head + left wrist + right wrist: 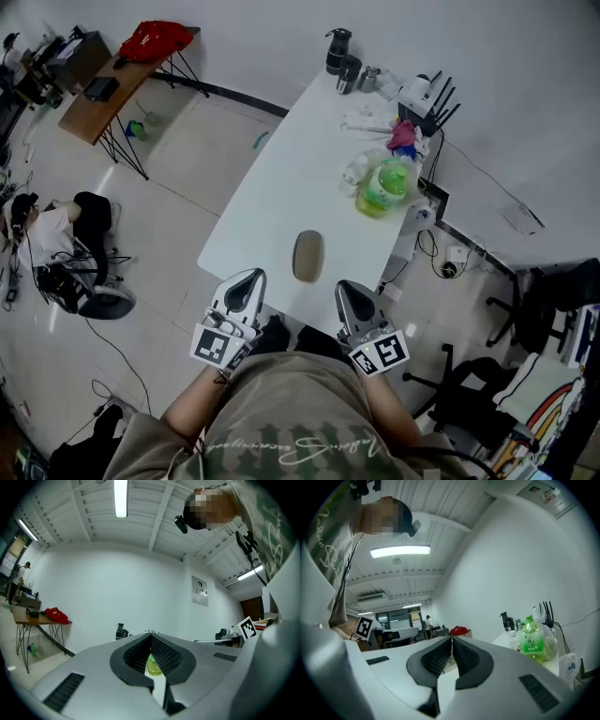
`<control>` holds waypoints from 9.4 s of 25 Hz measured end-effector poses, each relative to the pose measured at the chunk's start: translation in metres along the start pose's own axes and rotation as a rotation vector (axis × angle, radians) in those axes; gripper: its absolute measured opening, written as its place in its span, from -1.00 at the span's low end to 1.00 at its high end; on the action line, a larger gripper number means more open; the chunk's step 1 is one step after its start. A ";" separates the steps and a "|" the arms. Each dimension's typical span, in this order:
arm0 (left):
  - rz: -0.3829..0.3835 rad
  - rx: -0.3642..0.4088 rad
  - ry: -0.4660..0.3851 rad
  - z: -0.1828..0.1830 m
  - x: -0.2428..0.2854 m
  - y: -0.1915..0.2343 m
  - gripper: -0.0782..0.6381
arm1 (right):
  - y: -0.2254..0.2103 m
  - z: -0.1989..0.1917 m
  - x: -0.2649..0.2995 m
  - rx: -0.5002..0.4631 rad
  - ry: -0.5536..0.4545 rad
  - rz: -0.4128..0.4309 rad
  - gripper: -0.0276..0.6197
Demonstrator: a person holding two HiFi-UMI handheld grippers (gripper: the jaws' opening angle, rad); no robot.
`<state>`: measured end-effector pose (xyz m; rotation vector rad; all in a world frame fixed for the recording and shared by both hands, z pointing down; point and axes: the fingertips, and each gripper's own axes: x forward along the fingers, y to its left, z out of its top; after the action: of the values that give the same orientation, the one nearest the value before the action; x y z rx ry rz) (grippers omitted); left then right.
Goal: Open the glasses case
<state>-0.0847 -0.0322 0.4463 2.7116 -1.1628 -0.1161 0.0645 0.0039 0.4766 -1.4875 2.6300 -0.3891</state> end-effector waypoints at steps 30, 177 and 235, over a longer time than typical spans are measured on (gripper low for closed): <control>0.082 -0.040 0.070 -0.021 0.034 0.015 -0.76 | -0.093 -0.096 0.066 0.245 0.214 -0.044 -0.44; 0.143 -0.174 0.410 -0.094 0.062 -0.027 -0.63 | 0.010 -0.016 0.065 0.037 0.247 -0.037 0.17; -0.403 -0.215 0.536 -0.127 0.028 -0.050 -0.31 | -0.091 -0.141 0.033 0.738 0.498 0.088 -0.78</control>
<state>-0.0111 -0.0004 0.5609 2.5090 -0.4252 0.3843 0.0935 -0.0445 0.6379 -1.1058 2.3788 -1.6741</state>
